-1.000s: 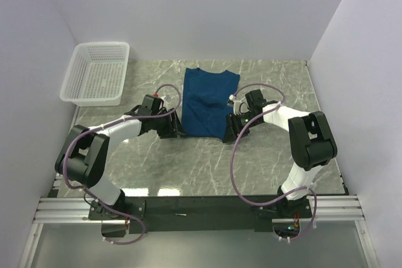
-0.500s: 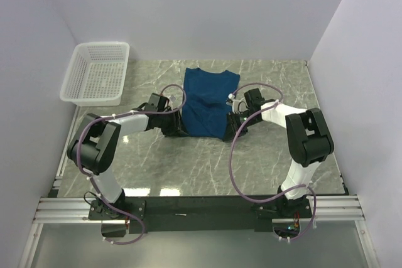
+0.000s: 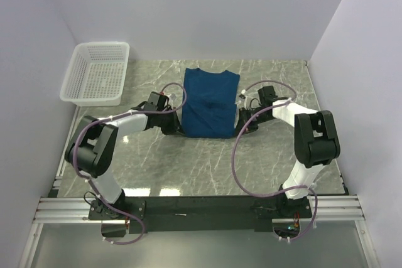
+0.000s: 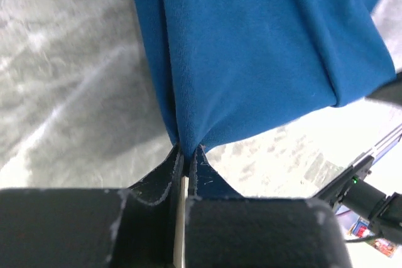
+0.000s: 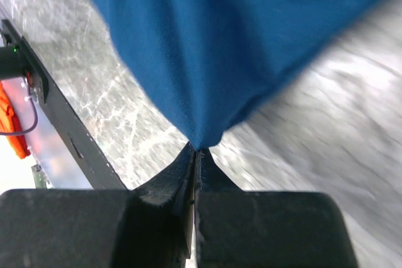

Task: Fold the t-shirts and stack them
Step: Fold the tshirt

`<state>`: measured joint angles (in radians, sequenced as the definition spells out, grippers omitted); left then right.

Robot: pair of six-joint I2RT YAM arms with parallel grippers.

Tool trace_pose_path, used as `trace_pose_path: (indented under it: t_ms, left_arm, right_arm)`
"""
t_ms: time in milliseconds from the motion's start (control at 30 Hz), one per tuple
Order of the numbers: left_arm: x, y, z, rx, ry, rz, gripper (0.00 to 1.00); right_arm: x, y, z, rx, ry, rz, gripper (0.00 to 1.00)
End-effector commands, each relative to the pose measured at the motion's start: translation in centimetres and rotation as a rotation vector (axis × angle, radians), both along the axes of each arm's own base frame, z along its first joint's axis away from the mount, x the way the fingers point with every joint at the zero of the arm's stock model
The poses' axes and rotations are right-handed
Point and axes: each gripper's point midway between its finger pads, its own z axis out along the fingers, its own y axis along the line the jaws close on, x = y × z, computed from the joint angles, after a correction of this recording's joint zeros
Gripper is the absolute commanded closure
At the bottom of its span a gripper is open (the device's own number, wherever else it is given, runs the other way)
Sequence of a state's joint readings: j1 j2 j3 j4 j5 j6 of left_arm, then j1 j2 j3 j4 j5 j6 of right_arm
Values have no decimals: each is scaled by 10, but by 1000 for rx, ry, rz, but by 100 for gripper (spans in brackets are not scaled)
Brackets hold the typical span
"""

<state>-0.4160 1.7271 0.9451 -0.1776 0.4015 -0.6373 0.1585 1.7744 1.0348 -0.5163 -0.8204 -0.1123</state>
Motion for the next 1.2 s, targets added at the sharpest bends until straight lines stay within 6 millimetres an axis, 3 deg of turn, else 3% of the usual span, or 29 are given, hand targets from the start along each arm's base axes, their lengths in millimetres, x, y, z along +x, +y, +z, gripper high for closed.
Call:
trace_pose_path:
  t_ms: [0, 400, 567, 733, 833, 867, 967, 1100, 1167]
  left_arm:
    - [-10, 3, 19, -5, -51, -42, 99]
    - [-46, -3, 22, -97, -6, -132, 99]
    - [-59, 2, 12, -96, 20, -140, 99]
    - [-62, 3, 18, -99, 13, -131, 99]
    - [-62, 1, 21, -116, 13, -131, 99]
    - [-63, 0, 22, -123, 14, -134, 97]
    - [-66, -3, 24, -150, 26, -143, 92]
    - [-75, -2, 25, -167, 37, -145, 74]
    - [-76, 1, 30, -161, 11, -140, 63]
  right_arm:
    - [-3, -16, 14, -4, -37, 3, 100]
    - [-11, -32, 16, -52, -68, 62, 99]
    - [16, -35, 31, -96, -162, 44, 100]
    - [35, -44, 50, -154, -244, 60, 100]
    - [31, -41, 57, -136, -252, 101, 87]
    - [29, -40, 57, -133, -246, 111, 63]
    - [19, -41, 48, -143, -212, 155, 43]
    - [12, -53, 42, -216, -303, 232, 40]
    - [-3, -52, 38, -210, -328, 308, 35]
